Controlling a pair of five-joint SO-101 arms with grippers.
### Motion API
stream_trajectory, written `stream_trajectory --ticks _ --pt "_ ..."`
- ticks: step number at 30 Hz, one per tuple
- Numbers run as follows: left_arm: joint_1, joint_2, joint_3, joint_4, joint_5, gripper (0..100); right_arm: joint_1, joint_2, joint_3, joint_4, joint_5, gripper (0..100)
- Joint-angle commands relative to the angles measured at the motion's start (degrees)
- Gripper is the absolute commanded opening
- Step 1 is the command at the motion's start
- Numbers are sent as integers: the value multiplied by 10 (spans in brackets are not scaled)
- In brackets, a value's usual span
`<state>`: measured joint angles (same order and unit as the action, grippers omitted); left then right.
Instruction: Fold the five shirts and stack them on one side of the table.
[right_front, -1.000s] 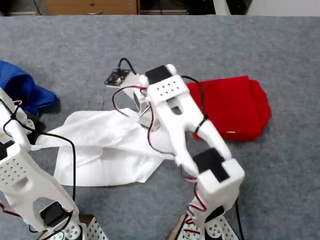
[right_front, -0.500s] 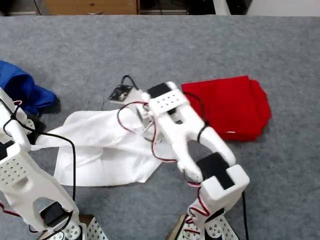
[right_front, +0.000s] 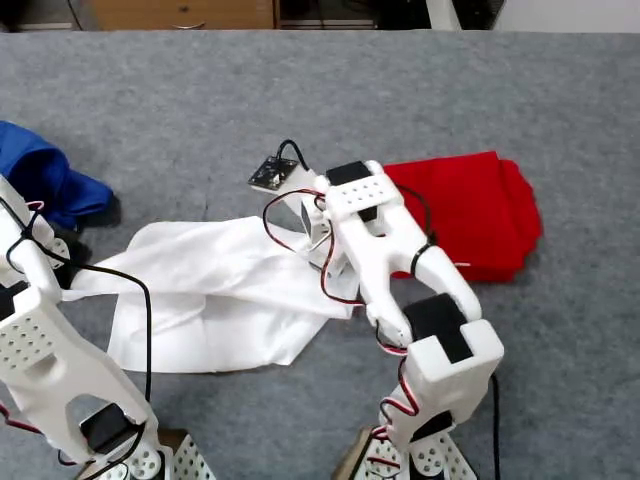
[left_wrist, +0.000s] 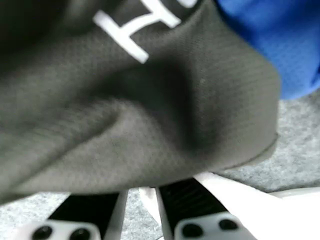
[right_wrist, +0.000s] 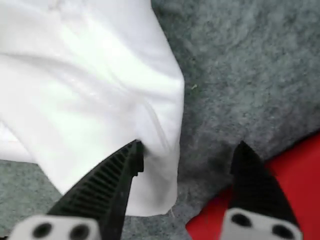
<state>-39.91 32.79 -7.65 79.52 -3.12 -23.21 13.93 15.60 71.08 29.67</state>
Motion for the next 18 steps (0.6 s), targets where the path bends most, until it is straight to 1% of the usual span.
stream_trajectory --ticks 1,4,6,11,18 --pt "11 -5 -7 -36 -4 19 0 -31 -9 -4 4 151" --pt "11 -5 -7 -36 -4 19 0 -57 -9 -4 4 65" --pt "11 -5 -6 -36 -4 19 0 -73 -9 -4 4 39" --pt "11 -5 -7 -36 -4 19 -3 -101 -9 -4 4 83" --pt "11 -5 -7 -36 -4 19 -4 -106 -8 -4 5 81"
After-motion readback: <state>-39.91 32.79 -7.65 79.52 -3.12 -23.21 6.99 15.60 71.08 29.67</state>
